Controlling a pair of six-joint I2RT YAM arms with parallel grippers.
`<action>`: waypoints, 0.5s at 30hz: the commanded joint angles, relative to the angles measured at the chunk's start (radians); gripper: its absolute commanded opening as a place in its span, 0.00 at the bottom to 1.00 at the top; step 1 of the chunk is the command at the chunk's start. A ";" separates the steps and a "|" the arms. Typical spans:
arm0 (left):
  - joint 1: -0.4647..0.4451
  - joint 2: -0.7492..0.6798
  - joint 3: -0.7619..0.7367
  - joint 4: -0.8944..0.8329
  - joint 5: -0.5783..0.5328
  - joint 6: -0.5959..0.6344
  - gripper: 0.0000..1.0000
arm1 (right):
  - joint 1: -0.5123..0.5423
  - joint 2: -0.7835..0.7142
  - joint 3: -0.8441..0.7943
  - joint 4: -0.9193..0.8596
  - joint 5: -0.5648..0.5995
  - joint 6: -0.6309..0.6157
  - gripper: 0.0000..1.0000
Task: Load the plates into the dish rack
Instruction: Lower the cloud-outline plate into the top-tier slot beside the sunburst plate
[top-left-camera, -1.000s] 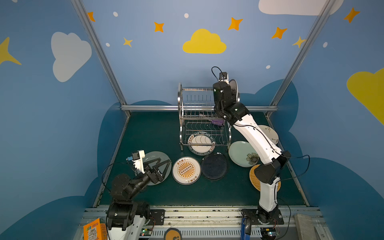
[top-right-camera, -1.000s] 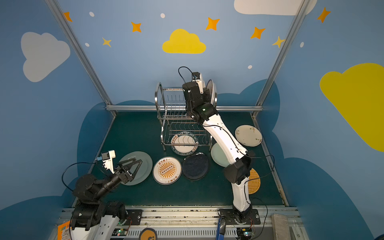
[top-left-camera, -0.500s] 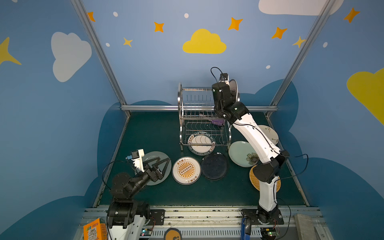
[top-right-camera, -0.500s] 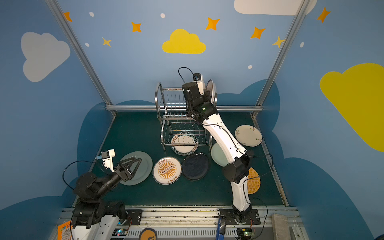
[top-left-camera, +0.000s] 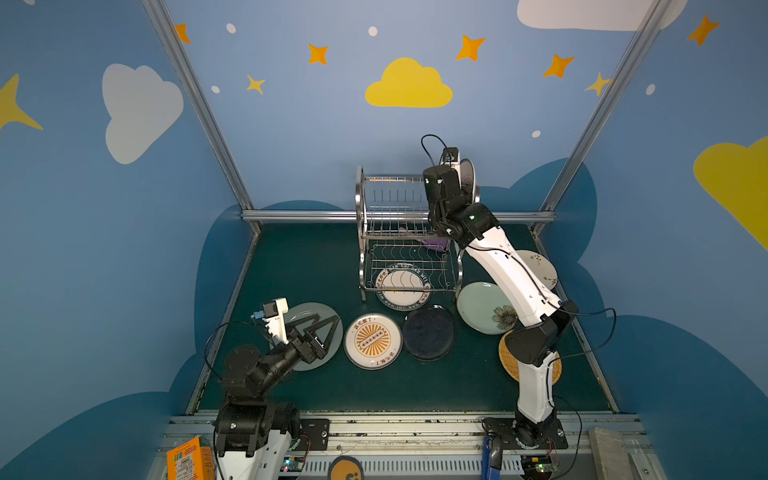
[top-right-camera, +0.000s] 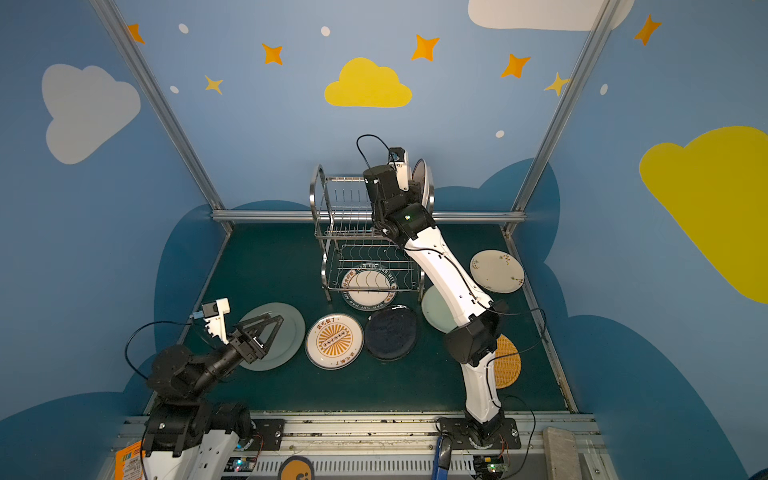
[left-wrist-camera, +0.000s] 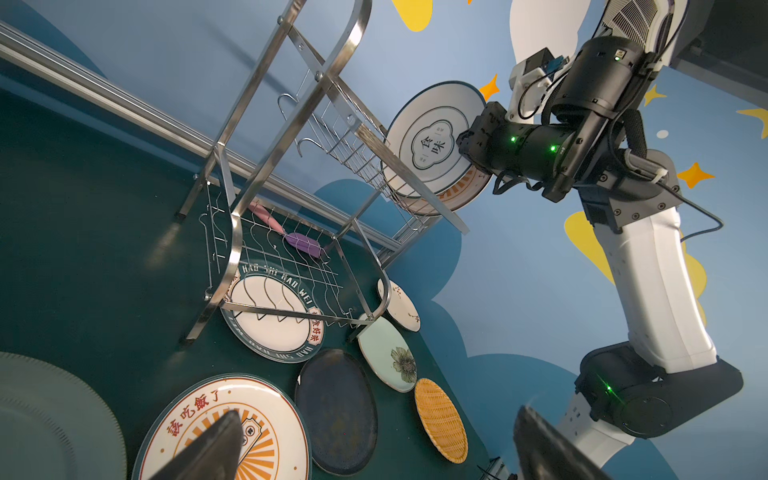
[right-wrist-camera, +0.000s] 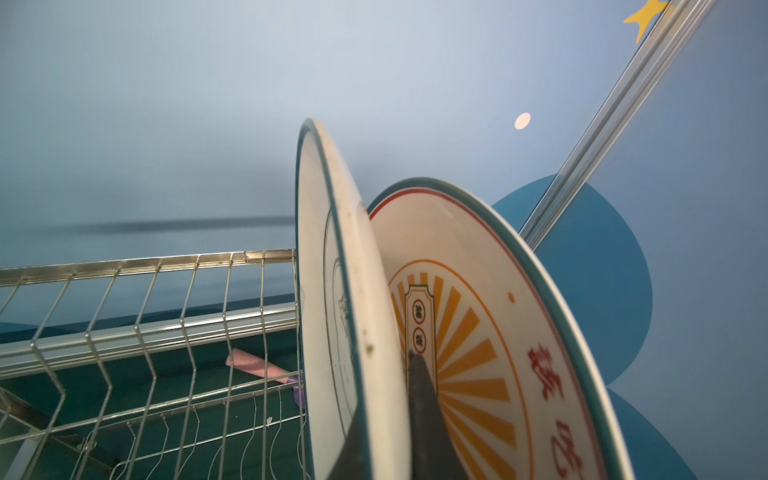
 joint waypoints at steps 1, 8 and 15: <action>0.002 0.000 -0.003 0.019 -0.004 0.000 1.00 | 0.006 -0.039 -0.064 -0.006 -0.005 0.010 0.00; 0.004 0.000 -0.001 0.015 -0.007 0.001 1.00 | 0.011 -0.079 -0.135 0.012 -0.018 -0.002 0.00; 0.004 -0.001 0.000 0.010 -0.012 0.003 1.00 | 0.016 -0.107 -0.178 0.018 -0.014 -0.001 0.00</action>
